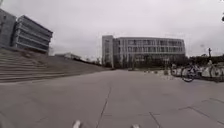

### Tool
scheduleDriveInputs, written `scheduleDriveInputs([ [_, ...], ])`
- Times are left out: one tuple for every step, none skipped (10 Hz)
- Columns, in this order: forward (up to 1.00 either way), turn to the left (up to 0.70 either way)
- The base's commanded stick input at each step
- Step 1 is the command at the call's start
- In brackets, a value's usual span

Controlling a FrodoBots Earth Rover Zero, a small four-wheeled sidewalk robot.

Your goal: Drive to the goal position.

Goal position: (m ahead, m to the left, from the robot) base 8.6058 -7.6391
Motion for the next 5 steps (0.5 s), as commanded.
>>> scheduleDriveInputs([
  [0.7,0.0],
  [0.7,0.0],
  [0.7,0.0],
  [0.7,0.0],
  [0.7,0.0],
])
